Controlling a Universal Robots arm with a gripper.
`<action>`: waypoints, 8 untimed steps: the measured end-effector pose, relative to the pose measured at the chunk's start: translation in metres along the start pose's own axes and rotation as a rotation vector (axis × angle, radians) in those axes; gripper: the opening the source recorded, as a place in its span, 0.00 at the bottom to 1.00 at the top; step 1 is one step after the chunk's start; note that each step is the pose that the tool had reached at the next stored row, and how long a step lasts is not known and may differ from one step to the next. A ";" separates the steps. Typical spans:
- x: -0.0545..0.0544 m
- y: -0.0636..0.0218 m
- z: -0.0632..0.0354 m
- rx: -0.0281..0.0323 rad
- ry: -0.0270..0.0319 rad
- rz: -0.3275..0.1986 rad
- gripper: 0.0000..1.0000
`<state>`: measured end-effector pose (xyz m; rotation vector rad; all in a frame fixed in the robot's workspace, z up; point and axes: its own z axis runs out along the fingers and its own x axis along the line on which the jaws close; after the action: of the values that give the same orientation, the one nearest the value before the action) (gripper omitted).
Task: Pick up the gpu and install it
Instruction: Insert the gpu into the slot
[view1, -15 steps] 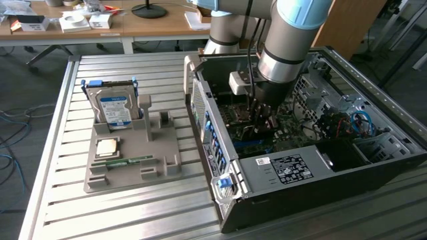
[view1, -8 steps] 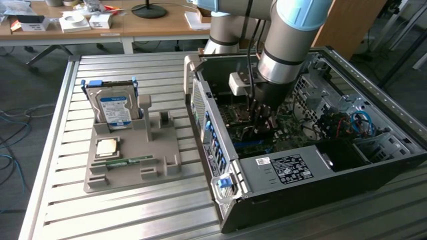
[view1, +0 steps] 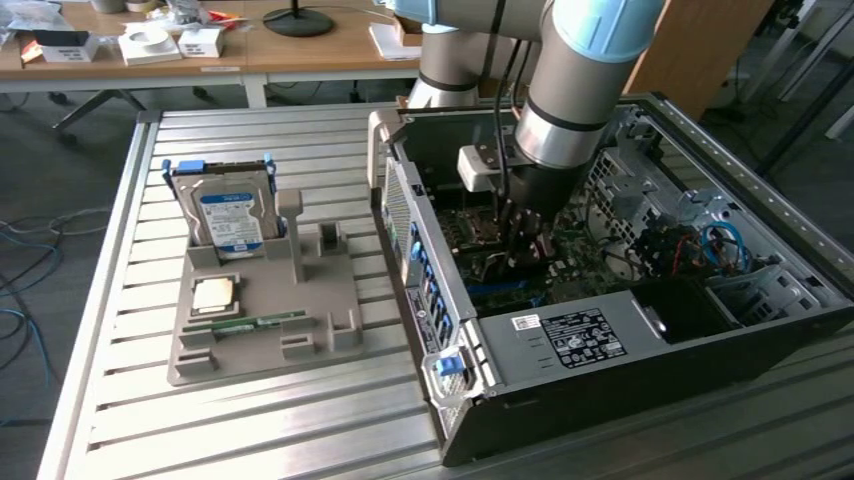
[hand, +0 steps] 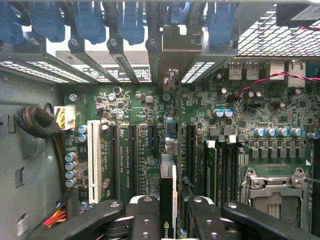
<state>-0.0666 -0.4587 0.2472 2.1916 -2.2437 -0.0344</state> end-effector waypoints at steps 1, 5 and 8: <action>0.000 0.0000 0.0000 0.0000 0.0001 0.000 0.26; 0.000 0.0001 0.0005 0.0000 -0.0001 0.000 0.26; 0.000 0.0001 0.0004 0.0000 0.0000 0.000 0.26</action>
<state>-0.0667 -0.4587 0.2468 2.1914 -2.2439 -0.0344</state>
